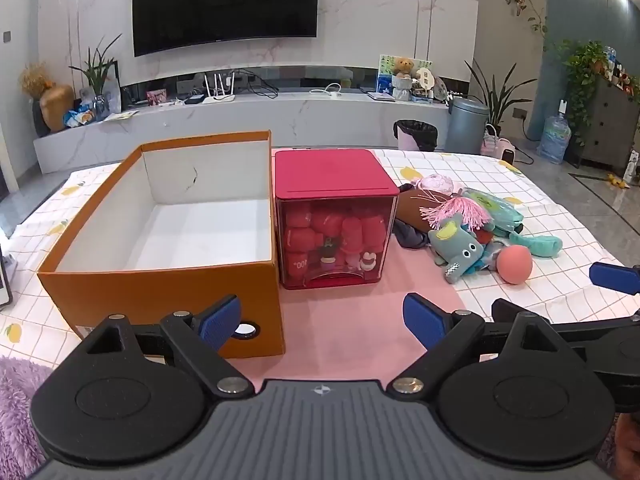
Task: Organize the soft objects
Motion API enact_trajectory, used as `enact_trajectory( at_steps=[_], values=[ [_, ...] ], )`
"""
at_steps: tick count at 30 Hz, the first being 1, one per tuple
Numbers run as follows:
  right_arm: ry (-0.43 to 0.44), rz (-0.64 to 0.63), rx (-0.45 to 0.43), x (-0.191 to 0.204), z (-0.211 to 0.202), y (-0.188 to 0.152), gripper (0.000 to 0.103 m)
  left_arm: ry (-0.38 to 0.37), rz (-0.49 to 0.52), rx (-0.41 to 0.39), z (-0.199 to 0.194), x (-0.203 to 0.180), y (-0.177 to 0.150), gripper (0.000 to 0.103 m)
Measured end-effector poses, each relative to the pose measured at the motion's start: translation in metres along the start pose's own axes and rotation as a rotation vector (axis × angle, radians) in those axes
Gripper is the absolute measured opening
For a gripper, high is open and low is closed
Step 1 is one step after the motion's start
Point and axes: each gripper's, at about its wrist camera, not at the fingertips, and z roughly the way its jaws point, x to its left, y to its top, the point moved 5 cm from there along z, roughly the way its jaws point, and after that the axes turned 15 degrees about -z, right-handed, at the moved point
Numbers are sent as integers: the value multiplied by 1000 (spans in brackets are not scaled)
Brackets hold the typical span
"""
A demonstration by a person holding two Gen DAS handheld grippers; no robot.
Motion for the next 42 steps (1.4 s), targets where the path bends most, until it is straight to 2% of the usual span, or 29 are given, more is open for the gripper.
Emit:
enact_trajectory(
  at_steps=[3, 4, 6, 7, 8, 9, 12, 18, 21, 32, 42],
  values=[
    [12, 17, -2, -3, 1, -1, 100, -2, -6, 5, 0, 0, 0, 103],
    [19, 26, -1, -6, 3, -1, 97, 0, -3, 8, 1, 0, 0, 103],
    [-3, 63, -23, -15, -2, -2, 95, 22, 85, 54, 7, -6, -6, 103],
    [9, 96, -16, -20, -1, -2, 95, 51, 138, 50, 10, -10, -11, 103],
    [17, 113, 0, -21, 1, -2, 95, 51, 143, 31, 9, -11, -16, 102],
    [25, 128, 14, -22, 3, -3, 95, 41, 126, -1, 2, -10, -20, 100],
    [32, 140, 14, -21, 3, -6, 95, -18, 103, 46, -4, -12, -25, 100],
    [34, 129, 26, -20, 4, -6, 95, 18, 97, 48, 1, -13, -18, 100],
    [29, 127, 27, -20, 5, -6, 95, 10, 64, 57, 3, -10, -16, 100],
    [38, 38, 32, -6, 3, -5, 95, 45, -30, 2, -3, 5, -3, 100],
    [78, 4, 31, 4, 5, -4, 95, 29, -53, 14, -4, 7, -1, 100]
  ],
)
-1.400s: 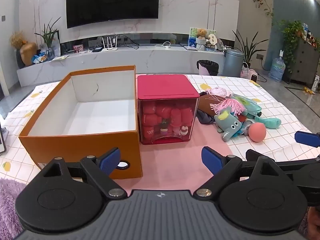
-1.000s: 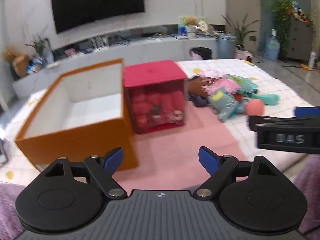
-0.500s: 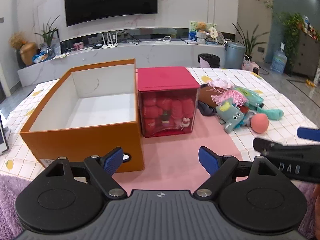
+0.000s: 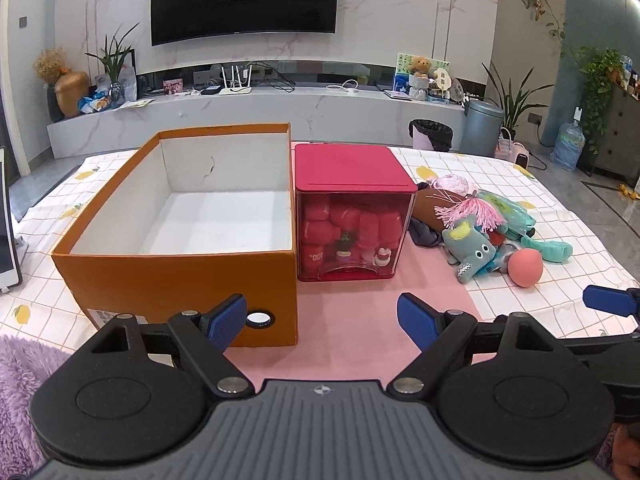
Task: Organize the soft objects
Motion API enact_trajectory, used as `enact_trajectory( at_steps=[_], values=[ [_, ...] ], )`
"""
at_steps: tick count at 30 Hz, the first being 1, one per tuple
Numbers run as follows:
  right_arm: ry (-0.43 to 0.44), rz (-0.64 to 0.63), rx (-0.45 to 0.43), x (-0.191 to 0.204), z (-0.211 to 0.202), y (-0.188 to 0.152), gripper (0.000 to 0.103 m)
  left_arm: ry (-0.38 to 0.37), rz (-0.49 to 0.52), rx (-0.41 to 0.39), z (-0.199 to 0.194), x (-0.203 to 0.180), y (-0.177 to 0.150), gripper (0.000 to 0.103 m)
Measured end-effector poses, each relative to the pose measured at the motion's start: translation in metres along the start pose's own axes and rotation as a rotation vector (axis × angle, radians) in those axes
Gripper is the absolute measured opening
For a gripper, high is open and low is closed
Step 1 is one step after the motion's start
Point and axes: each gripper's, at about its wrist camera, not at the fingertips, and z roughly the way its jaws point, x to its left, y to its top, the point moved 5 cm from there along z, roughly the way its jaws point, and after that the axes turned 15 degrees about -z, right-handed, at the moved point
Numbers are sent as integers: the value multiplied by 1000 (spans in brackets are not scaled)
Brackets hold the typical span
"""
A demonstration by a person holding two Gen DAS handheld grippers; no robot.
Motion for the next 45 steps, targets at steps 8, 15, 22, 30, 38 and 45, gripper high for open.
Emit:
enact_trajectory(
  at_steps=[8, 15, 22, 30, 38, 45],
  values=[
    [16, 8, -7, 1, -1, 1, 95, -3, 24, 20, 2, -3, -4, 100],
    [17, 10, -1, 1, 0, 1, 95, 1, 23, 21, 2, -3, -3, 100],
    [19, 10, 3, 1, 0, 0, 96, 2, 25, 21, 3, -2, -4, 100],
    [16, 7, 9, 1, 1, -1, 96, 5, 31, 20, 4, -3, -4, 100],
    [17, 10, 11, 0, 1, -1, 96, 5, 36, 23, 5, -3, -4, 100],
    [4, 11, 17, -2, 1, -1, 98, 12, 38, 25, 8, -4, -4, 100]
  ],
)
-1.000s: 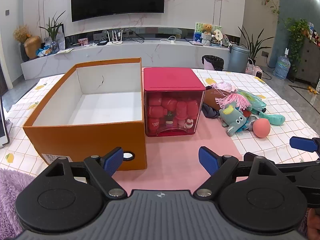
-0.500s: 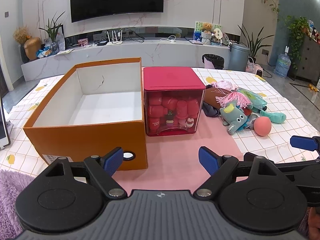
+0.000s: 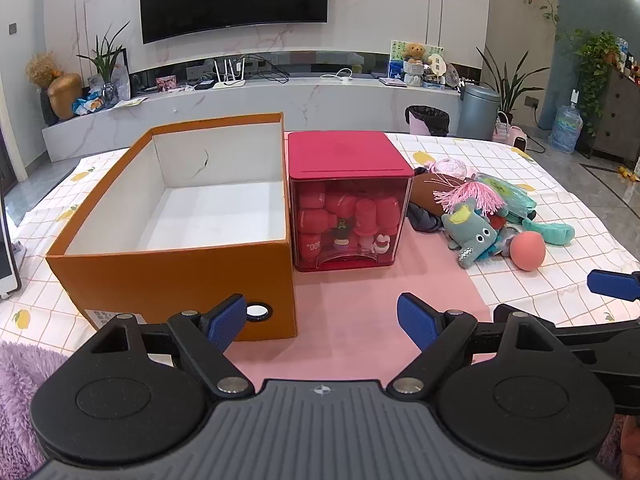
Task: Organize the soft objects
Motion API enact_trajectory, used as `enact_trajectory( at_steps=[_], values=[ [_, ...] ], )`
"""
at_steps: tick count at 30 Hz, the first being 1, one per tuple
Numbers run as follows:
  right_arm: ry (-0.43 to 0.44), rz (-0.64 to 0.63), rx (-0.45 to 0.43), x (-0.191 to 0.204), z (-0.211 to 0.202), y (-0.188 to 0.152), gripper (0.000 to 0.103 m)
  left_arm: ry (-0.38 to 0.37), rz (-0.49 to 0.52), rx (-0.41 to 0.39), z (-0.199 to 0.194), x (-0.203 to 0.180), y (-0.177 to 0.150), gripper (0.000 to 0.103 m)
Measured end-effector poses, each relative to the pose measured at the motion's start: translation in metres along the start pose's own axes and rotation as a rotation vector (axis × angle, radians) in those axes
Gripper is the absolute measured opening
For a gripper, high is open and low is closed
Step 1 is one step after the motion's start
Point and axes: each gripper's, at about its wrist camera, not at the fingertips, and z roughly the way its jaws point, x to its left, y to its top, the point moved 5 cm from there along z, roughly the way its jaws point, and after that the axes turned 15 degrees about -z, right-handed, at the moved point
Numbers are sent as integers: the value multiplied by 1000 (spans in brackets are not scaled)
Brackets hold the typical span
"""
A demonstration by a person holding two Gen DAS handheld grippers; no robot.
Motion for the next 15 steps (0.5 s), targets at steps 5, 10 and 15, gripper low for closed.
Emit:
enact_trajectory(
  at_steps=[5, 10, 15],
  values=[
    [-20, 31, -15, -7, -5, 2, 98, 1, -1, -7, -1, -1, 7, 100],
    [-20, 60, -10, -13, -4, 3, 99, 2, -1, -2, 0, -6, 13, 100],
    [-52, 83, -5, -31, -6, 9, 100, -14, 36, -10, 0, -19, 20, 100]
  ],
)
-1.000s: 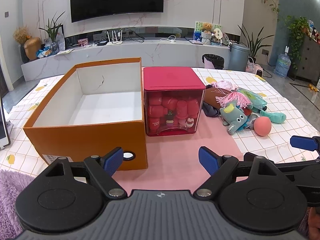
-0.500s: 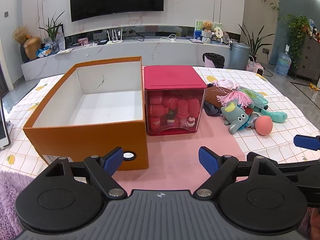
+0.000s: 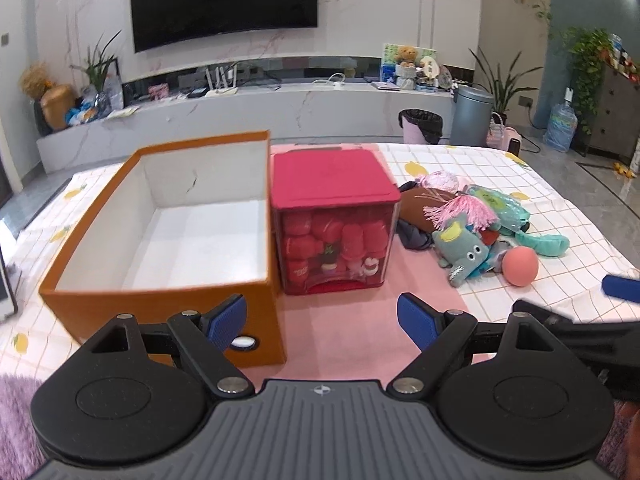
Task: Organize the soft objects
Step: 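Move the right tool to the pink ball and close on it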
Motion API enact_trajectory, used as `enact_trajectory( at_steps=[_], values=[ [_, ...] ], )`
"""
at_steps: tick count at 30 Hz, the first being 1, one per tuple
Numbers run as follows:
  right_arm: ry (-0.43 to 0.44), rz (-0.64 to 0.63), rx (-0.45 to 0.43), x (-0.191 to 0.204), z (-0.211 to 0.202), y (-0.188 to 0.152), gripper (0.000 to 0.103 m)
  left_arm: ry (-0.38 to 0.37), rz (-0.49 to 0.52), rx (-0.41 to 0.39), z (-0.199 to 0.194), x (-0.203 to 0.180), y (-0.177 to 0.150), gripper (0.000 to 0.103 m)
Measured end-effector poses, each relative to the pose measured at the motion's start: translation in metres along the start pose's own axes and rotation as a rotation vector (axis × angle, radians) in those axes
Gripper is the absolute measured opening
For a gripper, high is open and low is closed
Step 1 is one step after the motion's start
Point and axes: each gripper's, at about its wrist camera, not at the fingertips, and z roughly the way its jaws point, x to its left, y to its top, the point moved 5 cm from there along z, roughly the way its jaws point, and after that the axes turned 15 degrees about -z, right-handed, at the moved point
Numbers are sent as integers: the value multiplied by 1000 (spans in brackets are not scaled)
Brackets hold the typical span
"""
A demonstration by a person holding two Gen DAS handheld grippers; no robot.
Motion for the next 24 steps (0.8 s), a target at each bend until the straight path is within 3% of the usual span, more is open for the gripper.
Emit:
enact_trajectory(
  at_steps=[7, 10, 12, 17, 24],
  values=[
    [-73, 120, 68, -68, 15, 12, 100, -46, 185, 43, 16, -37, -6, 100],
    [2, 173, 126, -90, 41, 17, 99, -83, 238, 83, 28, -56, -15, 100],
    [79, 213, 179, -99, 61, 19, 91, -99, 263, 95, 37, -65, -20, 100],
    [205, 255, 317, -96, 112, 15, 88, -159, 269, 100, 52, -74, -33, 100],
    [206, 292, 397, -97, 156, 17, 88, -163, 247, 83, 64, -64, -42, 100]
  ],
)
